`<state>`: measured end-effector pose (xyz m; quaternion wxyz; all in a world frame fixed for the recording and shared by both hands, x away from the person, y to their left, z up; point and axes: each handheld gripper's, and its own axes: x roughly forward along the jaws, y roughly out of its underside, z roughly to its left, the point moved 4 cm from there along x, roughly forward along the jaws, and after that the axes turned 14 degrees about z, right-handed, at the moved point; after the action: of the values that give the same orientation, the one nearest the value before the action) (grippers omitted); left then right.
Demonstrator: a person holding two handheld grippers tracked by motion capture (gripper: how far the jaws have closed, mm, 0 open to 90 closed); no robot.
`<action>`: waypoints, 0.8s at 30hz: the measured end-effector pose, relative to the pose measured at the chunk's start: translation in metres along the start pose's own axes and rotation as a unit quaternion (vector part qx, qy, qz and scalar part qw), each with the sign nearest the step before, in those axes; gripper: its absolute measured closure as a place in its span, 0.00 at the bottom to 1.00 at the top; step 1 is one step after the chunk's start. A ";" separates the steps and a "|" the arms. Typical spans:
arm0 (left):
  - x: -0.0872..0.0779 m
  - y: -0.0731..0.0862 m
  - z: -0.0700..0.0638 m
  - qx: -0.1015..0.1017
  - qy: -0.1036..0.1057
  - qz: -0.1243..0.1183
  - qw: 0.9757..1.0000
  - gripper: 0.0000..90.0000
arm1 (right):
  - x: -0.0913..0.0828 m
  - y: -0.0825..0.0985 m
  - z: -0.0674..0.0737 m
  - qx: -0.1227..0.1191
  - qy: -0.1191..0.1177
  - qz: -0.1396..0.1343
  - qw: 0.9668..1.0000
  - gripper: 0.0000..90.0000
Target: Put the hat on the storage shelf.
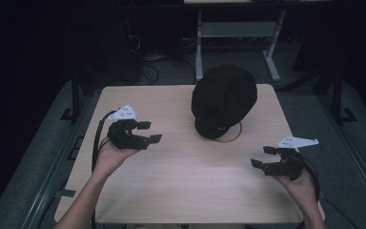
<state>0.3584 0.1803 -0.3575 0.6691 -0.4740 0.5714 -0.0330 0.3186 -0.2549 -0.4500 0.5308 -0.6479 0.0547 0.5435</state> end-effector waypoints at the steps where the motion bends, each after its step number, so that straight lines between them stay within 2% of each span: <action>1: 0.000 0.002 0.001 -0.003 0.002 -0.001 1.000 0.34 | 0.001 0.000 0.000 -0.002 0.000 -0.001 1.000 0.23; 5: 0.002 0.012 0.004 -0.014 0.004 -0.006 1.000 0.34 | 0.001 0.001 0.000 -0.002 0.000 0.001 1.000 0.23; 13: 0.004 0.029 0.006 -0.021 -0.002 -0.006 1.000 0.32 | 0.001 0.002 0.000 0.002 0.002 0.002 1.000 0.23; 21: 0.005 0.043 0.002 -0.014 -0.014 0.003 1.000 0.28 | 0.004 0.003 0.000 0.002 0.000 0.007 1.000 0.23; 24: 0.006 0.049 0.002 -0.020 -0.014 0.005 1.000 0.28 | 0.004 0.005 0.001 0.000 0.001 0.009 1.000 0.23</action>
<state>0.3377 0.2052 -0.3955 0.6676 -0.4850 0.5648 -0.0119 0.3168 -0.2544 -0.4558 0.5261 -0.6478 0.0613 0.5476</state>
